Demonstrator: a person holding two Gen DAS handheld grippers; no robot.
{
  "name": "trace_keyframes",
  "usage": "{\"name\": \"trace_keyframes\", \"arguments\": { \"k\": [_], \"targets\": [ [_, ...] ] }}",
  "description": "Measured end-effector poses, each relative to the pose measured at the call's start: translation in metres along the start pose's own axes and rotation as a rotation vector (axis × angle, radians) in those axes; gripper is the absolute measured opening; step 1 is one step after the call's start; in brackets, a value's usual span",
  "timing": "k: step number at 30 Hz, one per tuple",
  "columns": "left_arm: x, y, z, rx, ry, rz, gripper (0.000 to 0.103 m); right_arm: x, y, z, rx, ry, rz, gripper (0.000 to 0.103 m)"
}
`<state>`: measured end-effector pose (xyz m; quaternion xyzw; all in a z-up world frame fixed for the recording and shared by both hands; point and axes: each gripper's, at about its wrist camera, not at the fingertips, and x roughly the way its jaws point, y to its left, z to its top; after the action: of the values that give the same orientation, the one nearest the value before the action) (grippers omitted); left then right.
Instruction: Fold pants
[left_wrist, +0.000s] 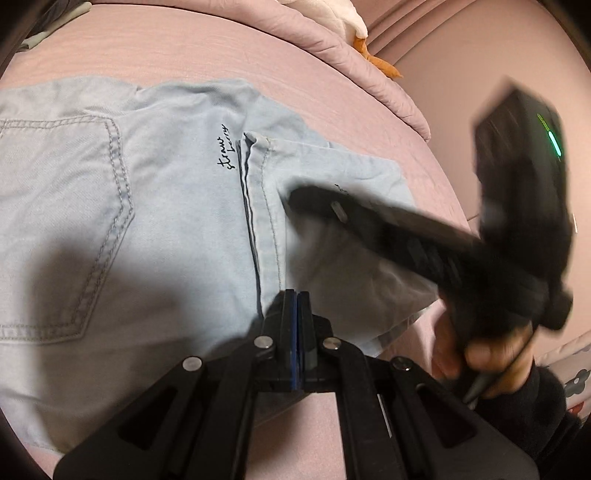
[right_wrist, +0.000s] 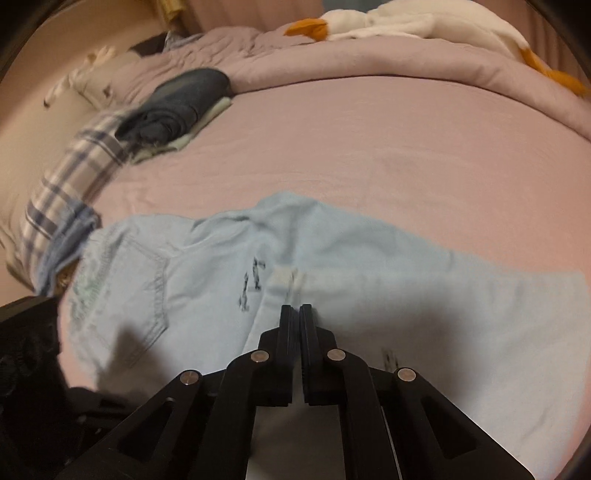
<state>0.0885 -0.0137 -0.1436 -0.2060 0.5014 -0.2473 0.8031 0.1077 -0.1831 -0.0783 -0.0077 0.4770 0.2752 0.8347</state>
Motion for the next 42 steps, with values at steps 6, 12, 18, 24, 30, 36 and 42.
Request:
{"name": "trace_keyframes", "arguments": {
  "k": [6, 12, 18, 24, 30, 36, 42],
  "targets": [
    [0.0, 0.0, -0.003, 0.001, -0.002, 0.006, 0.003, -0.027, 0.005, -0.064, -0.042, 0.028, -0.039, 0.005],
    [-0.013, -0.001, -0.009, -0.015, -0.017, 0.017, 0.002, -0.056, 0.014, -0.099, -0.05, 0.027, -0.057, 0.005],
    [-0.067, 0.019, -0.034, -0.058, -0.098, 0.038, 0.036, -0.077, 0.012, -0.107, 0.003, -0.02, -0.037, 0.006],
    [-0.132, 0.061, -0.073, -0.2, -0.194, 0.079, 0.048, -0.076, 0.016, -0.092, 0.045, -0.085, 0.012, 0.014],
    [-0.154, 0.127, -0.105, -0.531, -0.261, -0.048, 0.051, -0.064, 0.032, -0.083, 0.027, -0.08, 0.05, 0.014],
    [-0.156, 0.154, -0.108, -0.741, -0.371, -0.147, 0.051, -0.063, 0.035, -0.084, 0.019, -0.064, 0.055, 0.014],
    [-0.164, 0.163, -0.091, -0.796, -0.419, -0.154, 0.051, -0.06, 0.032, -0.081, 0.04, -0.054, 0.05, 0.014]
  ]
}}
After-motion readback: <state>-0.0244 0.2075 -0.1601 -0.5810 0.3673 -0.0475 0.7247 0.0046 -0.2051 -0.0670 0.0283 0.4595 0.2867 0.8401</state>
